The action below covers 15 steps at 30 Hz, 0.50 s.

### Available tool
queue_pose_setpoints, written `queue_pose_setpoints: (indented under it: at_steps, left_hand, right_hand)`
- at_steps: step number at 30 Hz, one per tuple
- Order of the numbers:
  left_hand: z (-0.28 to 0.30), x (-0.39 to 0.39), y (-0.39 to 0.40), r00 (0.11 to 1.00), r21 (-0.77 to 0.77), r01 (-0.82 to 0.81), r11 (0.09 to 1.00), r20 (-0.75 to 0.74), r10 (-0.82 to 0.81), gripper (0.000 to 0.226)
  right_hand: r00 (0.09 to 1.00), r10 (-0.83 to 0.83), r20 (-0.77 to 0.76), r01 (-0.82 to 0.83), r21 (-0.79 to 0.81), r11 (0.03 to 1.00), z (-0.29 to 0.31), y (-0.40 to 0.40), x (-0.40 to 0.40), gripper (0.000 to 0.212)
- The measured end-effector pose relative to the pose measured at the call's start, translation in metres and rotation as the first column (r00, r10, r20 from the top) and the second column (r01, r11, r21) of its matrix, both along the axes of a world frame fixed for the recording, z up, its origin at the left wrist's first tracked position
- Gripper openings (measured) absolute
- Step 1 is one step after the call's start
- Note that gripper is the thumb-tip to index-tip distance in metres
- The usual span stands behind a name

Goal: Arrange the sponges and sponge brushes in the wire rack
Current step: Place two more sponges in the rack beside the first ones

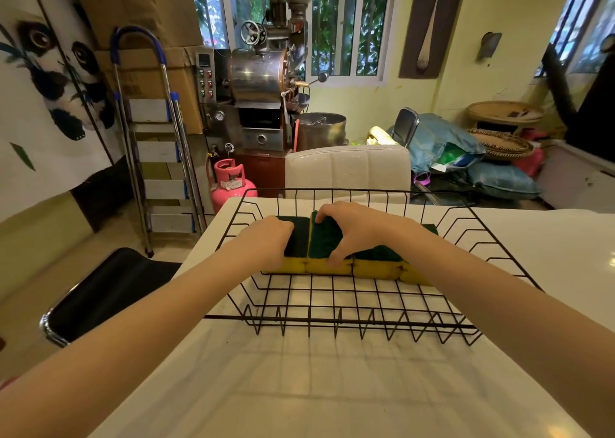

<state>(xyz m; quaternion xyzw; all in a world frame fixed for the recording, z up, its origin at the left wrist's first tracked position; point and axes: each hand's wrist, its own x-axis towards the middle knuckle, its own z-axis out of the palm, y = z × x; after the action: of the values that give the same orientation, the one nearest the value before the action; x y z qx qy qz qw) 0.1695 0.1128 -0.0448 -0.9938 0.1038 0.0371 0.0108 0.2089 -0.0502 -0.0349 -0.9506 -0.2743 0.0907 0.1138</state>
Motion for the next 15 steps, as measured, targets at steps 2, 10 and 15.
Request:
queue_pose_setpoints:
  at_steps: [2, 10, 15]
  left_hand:
    - [-0.0014, -0.0002, 0.0004, 1.000, 0.020, -0.002, 1.000, 0.020, 0.002, 0.042]
    - [-0.0018, -0.0047, -0.0044, 0.999, 0.098, 0.004, 0.995, 0.052, -0.009, 0.040]
    - [-0.0021, -0.0065, -0.0042, 0.996, 0.135, 0.027, 0.990, 0.076, -0.037, 0.049]
  right_hand:
    - [1.000, -0.005, -0.019, 0.005, 0.006, 1.000, -0.0014, -0.0017, 0.0006, 0.077]
    - [0.999, -0.011, -0.034, 0.011, -0.010, 1.000, -0.0036, 0.0010, 0.0012, 0.074]
    - [0.997, 0.004, 0.079, 0.006, -0.127, 0.992, -0.0010, -0.0011, -0.0030, 0.080]
